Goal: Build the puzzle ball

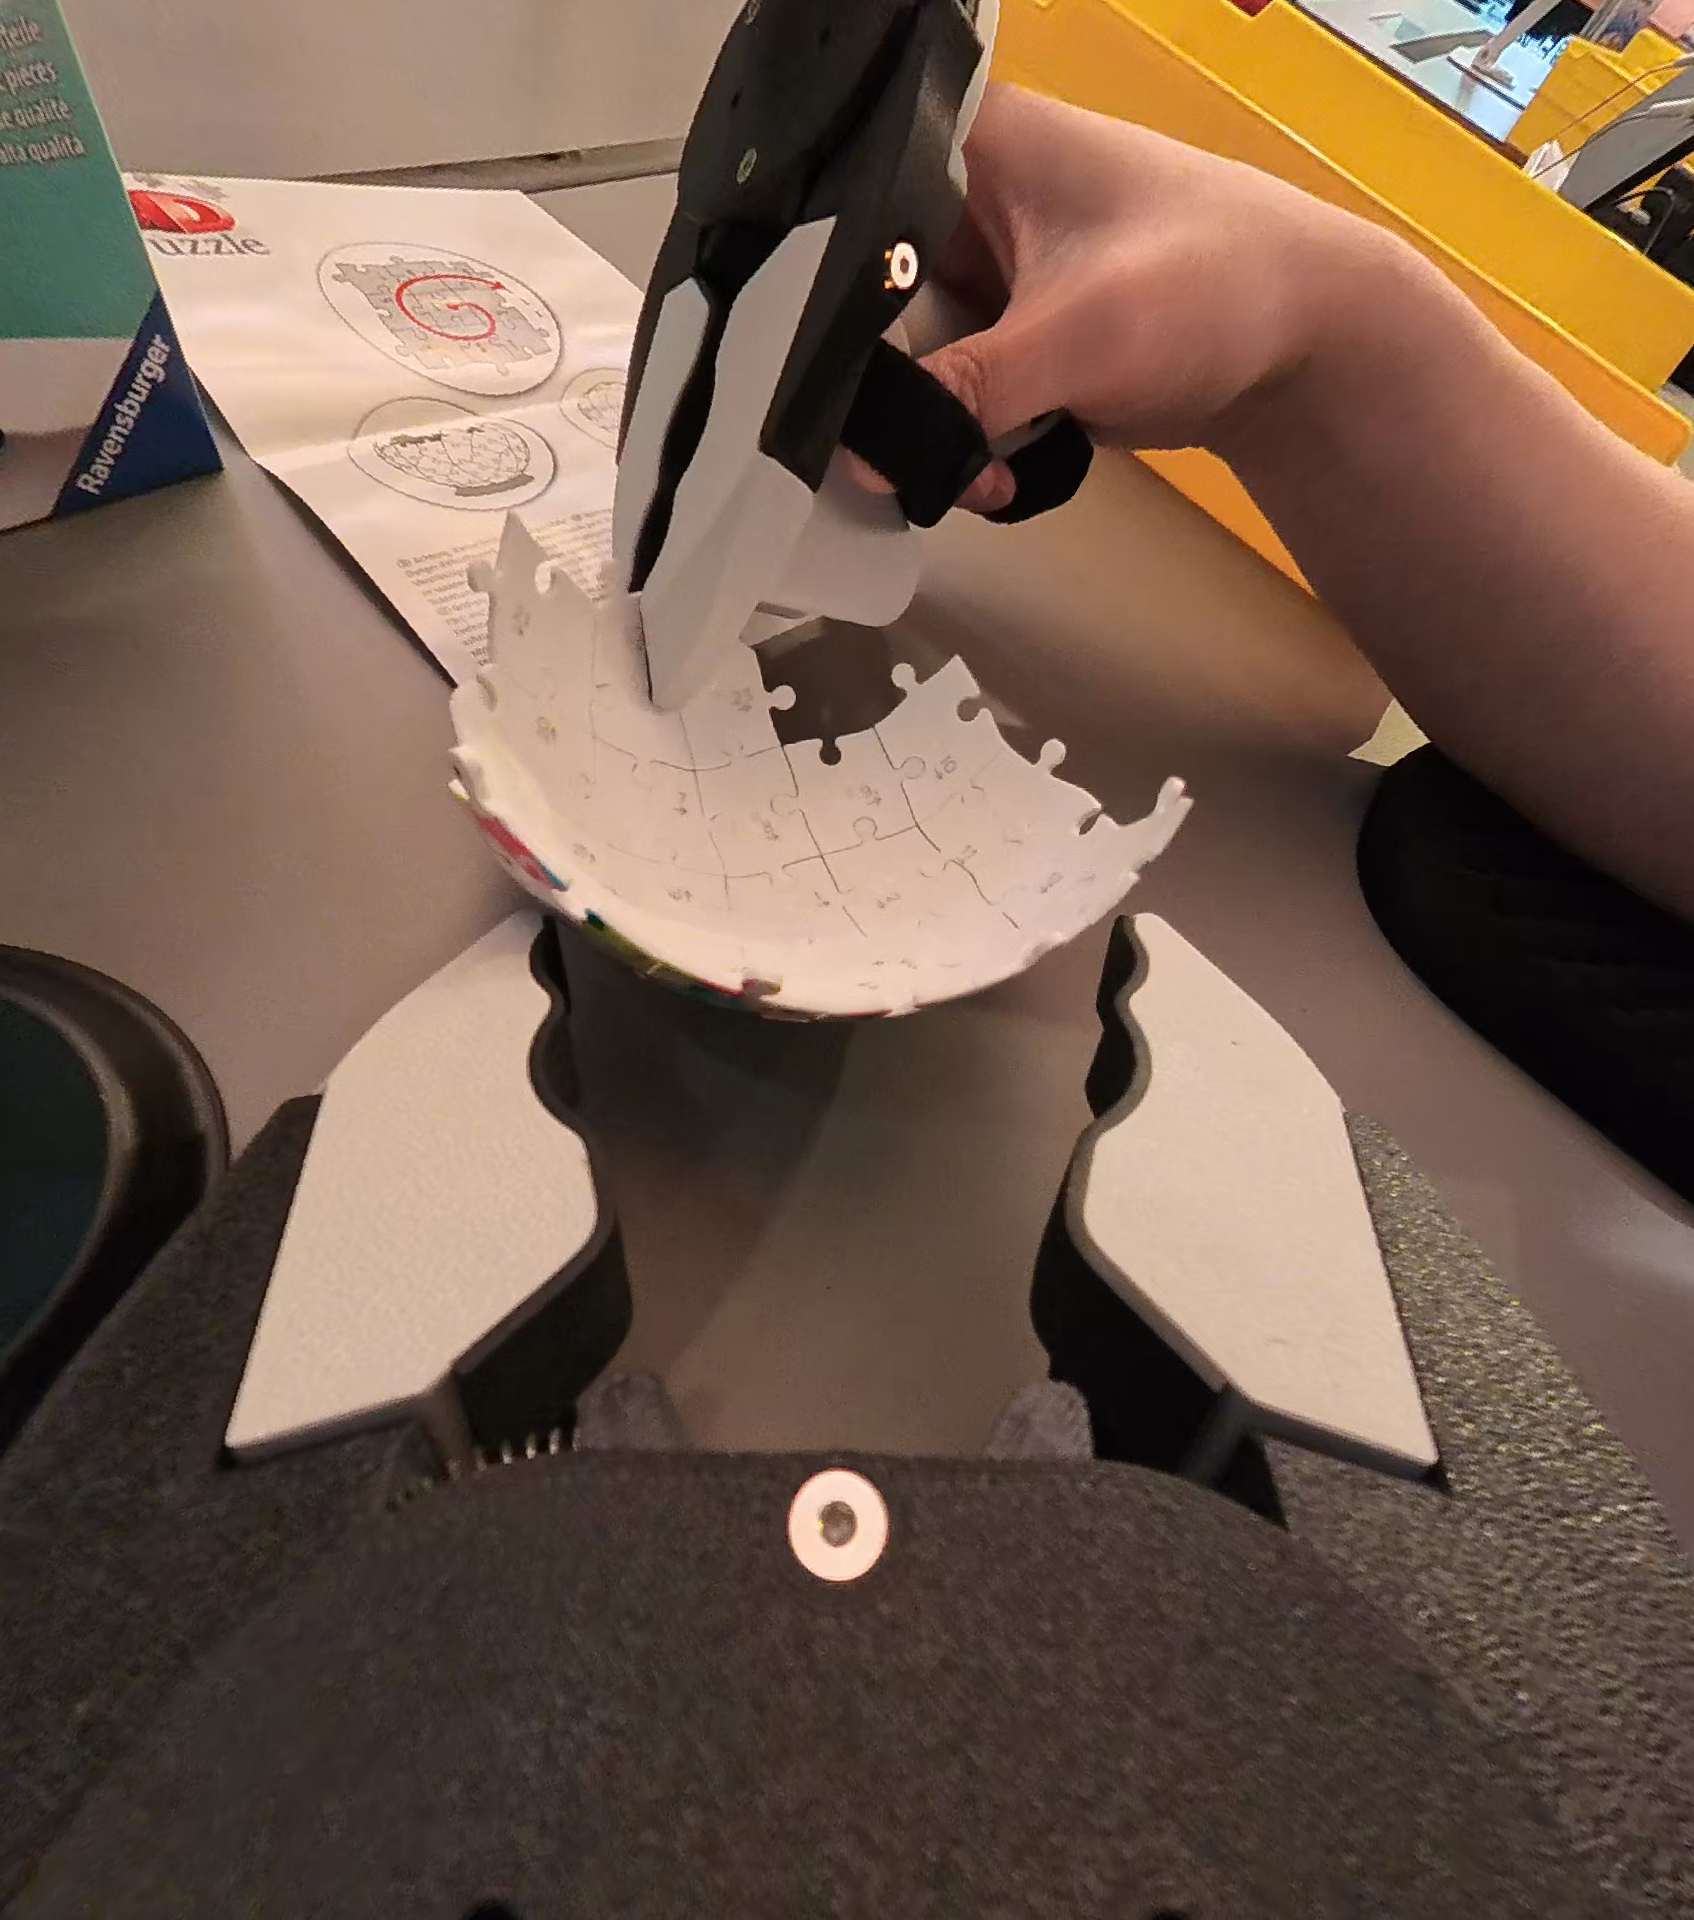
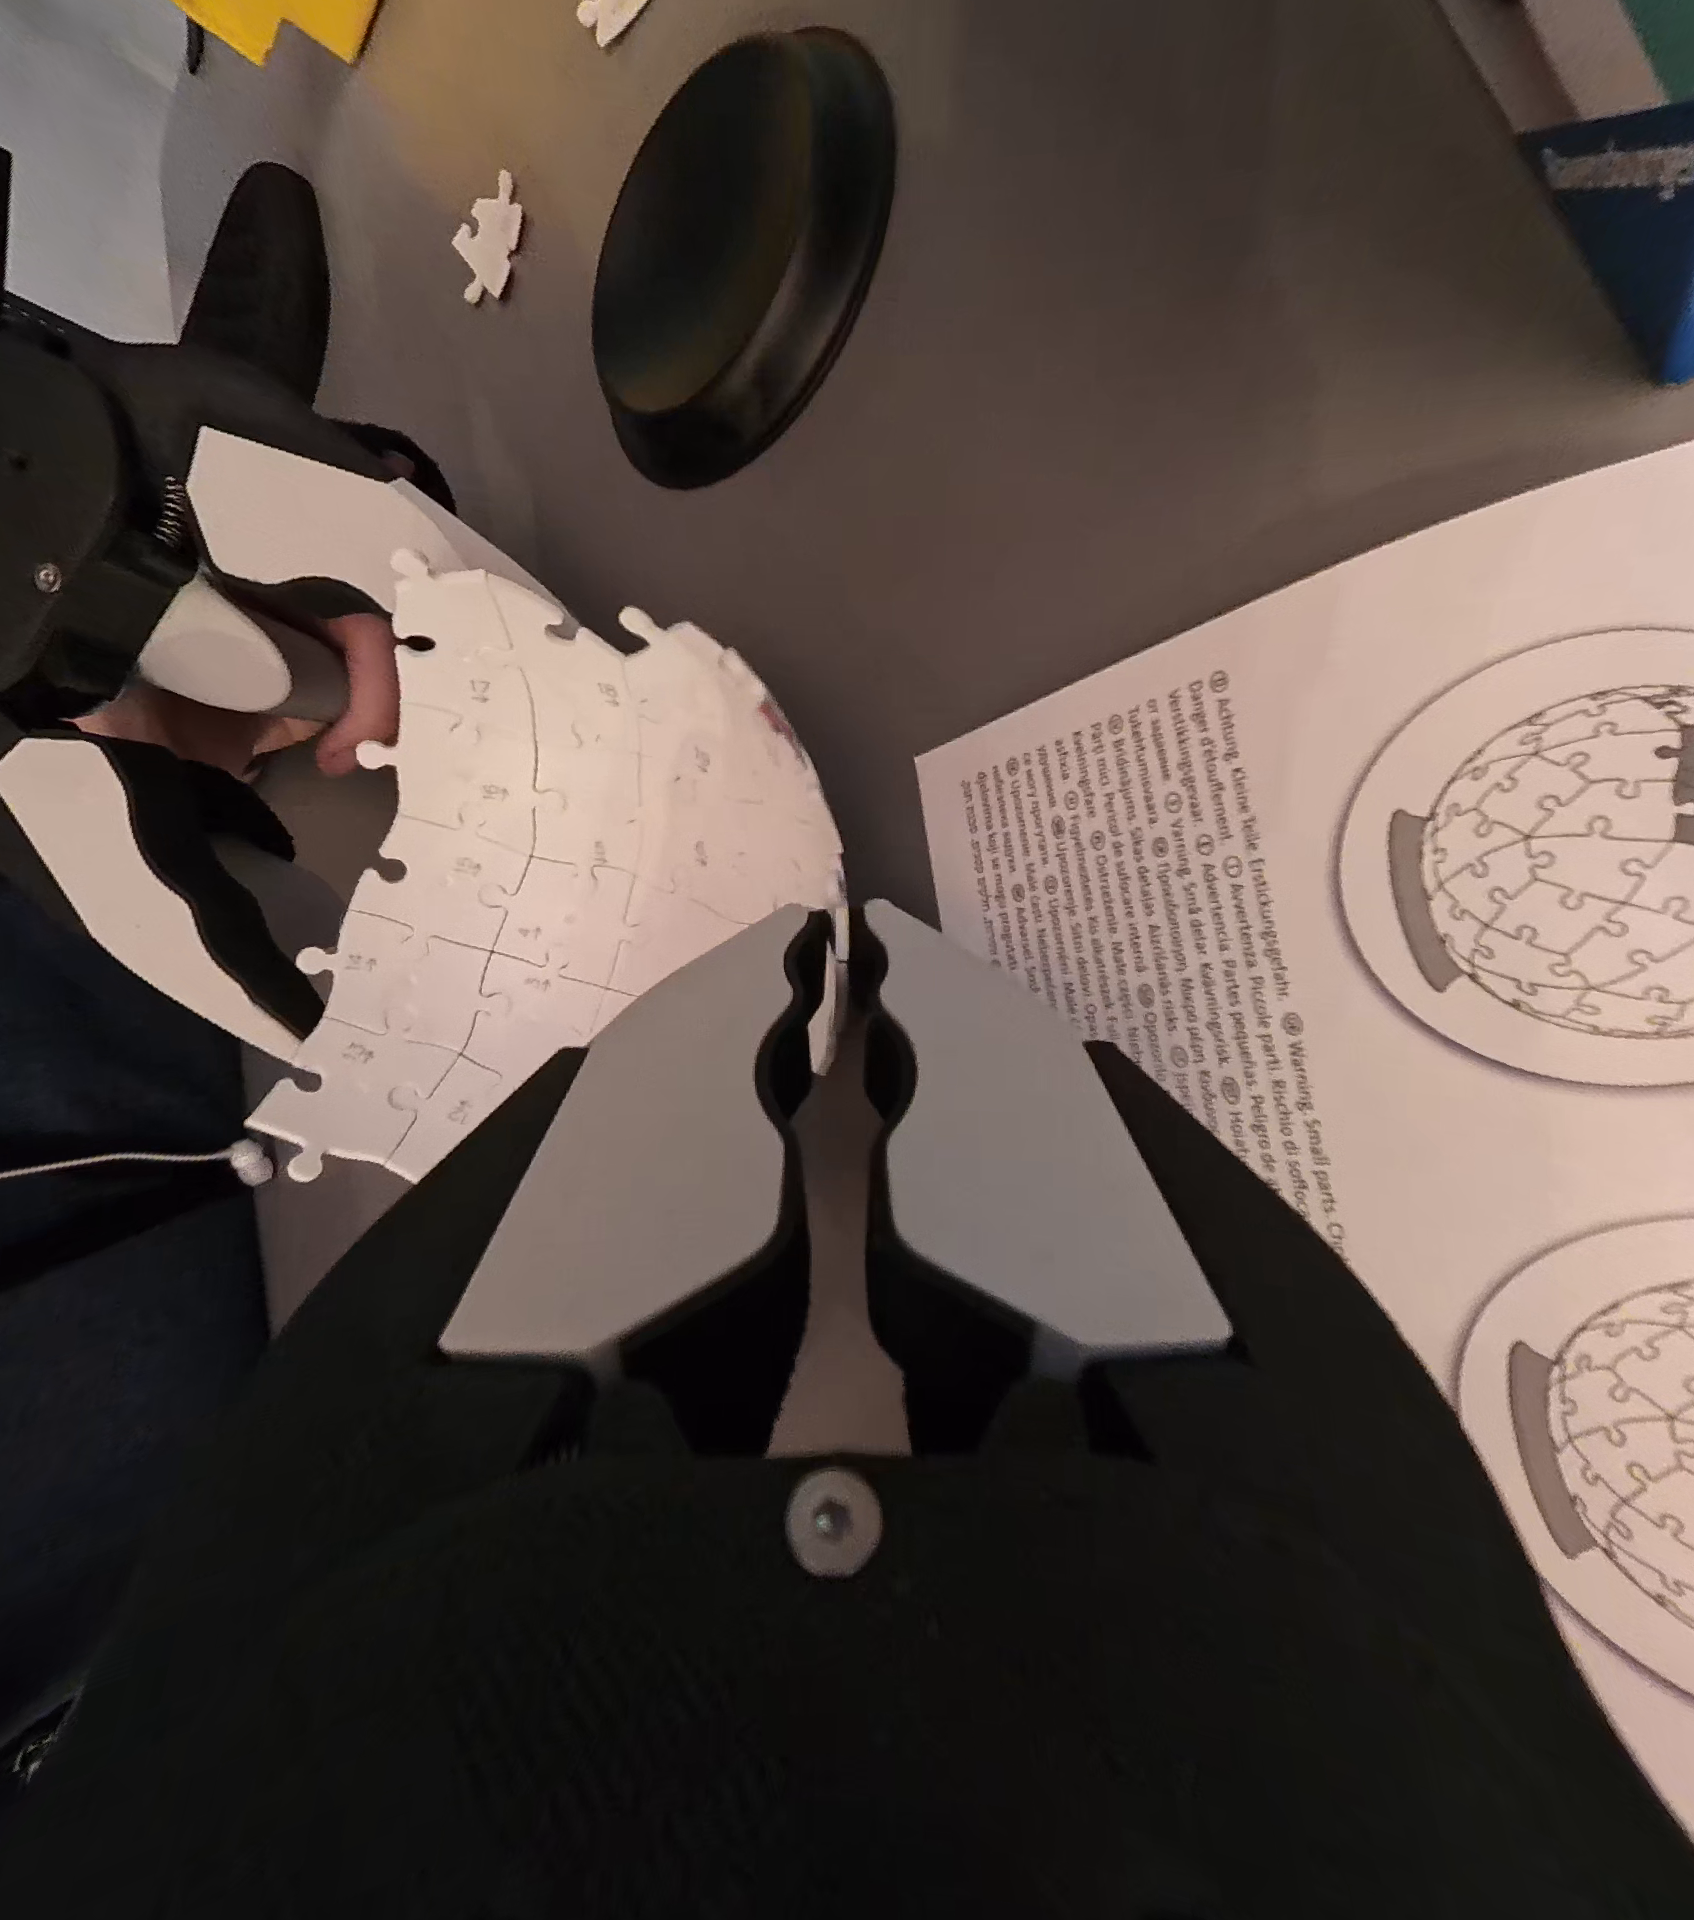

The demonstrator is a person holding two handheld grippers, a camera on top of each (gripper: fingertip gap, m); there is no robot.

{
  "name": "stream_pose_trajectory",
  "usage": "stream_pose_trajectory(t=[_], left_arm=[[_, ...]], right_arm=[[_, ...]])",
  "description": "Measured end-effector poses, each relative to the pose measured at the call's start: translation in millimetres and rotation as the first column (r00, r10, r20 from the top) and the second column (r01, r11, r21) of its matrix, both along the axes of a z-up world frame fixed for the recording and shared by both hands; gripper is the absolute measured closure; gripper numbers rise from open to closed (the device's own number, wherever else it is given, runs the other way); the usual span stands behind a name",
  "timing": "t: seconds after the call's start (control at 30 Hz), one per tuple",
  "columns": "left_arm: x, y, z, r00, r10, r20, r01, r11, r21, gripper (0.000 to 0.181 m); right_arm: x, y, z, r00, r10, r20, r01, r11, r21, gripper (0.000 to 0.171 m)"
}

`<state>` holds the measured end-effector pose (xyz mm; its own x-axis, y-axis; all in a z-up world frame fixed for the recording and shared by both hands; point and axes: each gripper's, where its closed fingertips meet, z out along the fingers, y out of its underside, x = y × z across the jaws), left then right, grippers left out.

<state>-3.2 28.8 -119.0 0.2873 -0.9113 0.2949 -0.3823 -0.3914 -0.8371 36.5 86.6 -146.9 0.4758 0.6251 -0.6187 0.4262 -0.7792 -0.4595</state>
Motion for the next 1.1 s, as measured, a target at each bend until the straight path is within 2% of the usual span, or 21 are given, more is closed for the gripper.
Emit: stream_pose_trajectory(t=[0.5, 0.63, 0.83, 0.97, 1.1], left_arm=[[-0.4, 0.4, -0.8, 1.000, 0.003, -0.003, -0.003, 1.000, -0.004, 0.081], [-0.5, 0.6, 0.1, 1.000, 0.005, 0.002, -0.005, 1.000, 0.000, 0.083], [0.3, 0.8, 0.0, 1.000, 0.004, 0.000, -0.004, 1.000, 0.004, 0.084], [0.2, 1.1, -0.6, 1.000, 0.004, -0.003, -0.004, 1.000, 0.002, 0.084], [1.2, -0.6, -2.4, 1.000, -0.004, -0.020, 0.005, 1.000, 0.015, 0.082]], right_arm=[[1.2, -3.1, 2.2, 1.000, -0.006, -0.011, 0.006, 0.999, -0.035, 0.167], [3.7, -8.2, 7.2, 0.999, 0.017, -0.028, -0.018, 0.999, -0.039, 0.155], [6.2, -7.5, -6.4, 0.998, 0.012, 0.067, -0.009, 0.999, -0.045, 0.157], [2.3, -10.4, -2.9, 0.999, 0.032, 0.039, -0.029, 0.998, -0.062, 0.166], [4.6, -11.0, -0.7, 0.998, 0.025, 0.053, -0.021, 0.997, -0.072, 0.167]])
